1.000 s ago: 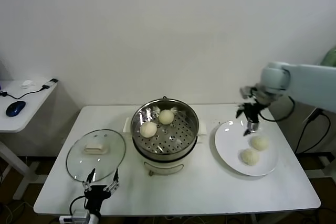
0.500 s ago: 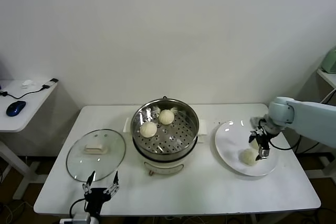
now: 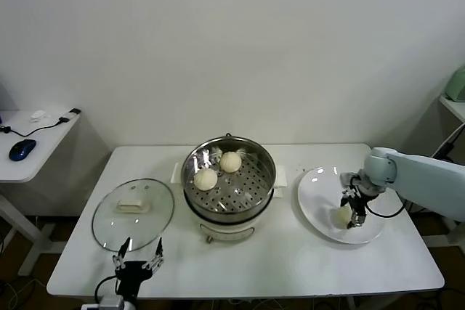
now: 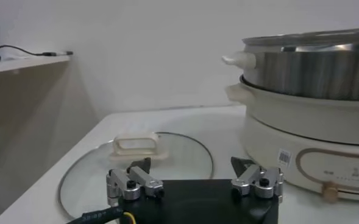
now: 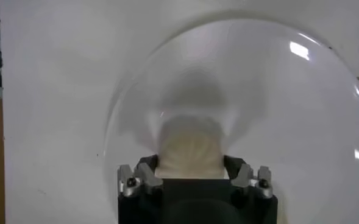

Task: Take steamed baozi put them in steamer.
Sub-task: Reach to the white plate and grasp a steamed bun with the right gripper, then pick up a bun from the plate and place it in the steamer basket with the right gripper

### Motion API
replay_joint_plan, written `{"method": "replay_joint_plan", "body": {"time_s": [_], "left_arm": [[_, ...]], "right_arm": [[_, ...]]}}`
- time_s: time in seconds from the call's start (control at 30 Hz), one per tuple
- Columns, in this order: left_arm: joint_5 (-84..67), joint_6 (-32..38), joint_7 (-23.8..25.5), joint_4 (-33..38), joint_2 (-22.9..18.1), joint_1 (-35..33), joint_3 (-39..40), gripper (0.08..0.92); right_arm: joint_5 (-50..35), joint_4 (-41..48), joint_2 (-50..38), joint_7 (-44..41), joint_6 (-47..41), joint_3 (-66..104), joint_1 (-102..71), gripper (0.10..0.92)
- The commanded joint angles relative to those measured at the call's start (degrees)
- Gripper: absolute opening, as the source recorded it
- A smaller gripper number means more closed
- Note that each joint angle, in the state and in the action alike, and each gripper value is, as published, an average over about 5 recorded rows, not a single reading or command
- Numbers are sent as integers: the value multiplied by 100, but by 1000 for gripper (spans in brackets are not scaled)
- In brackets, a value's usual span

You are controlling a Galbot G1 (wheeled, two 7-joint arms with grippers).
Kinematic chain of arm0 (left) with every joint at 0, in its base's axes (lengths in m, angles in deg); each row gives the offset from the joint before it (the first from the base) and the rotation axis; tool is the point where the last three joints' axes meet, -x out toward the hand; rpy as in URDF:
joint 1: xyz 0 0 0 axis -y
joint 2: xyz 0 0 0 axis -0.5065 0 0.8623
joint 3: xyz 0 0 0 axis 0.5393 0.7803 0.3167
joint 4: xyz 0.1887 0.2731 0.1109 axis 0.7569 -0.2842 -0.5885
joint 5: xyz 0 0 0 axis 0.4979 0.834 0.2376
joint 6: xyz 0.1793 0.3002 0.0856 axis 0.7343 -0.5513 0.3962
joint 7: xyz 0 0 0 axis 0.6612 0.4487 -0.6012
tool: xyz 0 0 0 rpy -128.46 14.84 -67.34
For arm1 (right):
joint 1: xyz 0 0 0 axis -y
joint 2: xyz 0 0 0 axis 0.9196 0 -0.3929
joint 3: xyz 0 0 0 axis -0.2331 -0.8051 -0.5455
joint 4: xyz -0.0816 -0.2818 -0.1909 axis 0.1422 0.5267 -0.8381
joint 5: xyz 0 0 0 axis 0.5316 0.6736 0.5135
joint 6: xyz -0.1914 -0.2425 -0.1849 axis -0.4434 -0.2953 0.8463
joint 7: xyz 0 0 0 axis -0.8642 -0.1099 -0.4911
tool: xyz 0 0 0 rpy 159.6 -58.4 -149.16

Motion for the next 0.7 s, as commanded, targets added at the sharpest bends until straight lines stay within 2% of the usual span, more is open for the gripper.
{"method": "replay_joint_plan", "body": {"time_s": [0.03, 0.27, 0.43, 0.53, 0.7], "left_arm": [[-3, -5, 1, 0, 3, 1, 0, 823], [50, -10, 9, 72, 13, -49, 33, 823], [66, -2, 4, 92, 65, -67, 71, 823], [73, -7, 6, 102, 71, -59, 86, 823], [97, -24, 10, 123, 63, -45, 98, 823]], "right_arm": [[-86, -300, 45, -237, 109, -480, 1054, 688], [-831, -414, 1002, -894, 970, -1619, 3653, 687], [-1115, -819, 2113, -1129, 1841, -1205, 4622, 687], [-985, -1415, 2695, -1071, 2271, -691, 4613, 687], [-135, -2101, 3385, -754, 2835, -372, 3975, 687]]}}
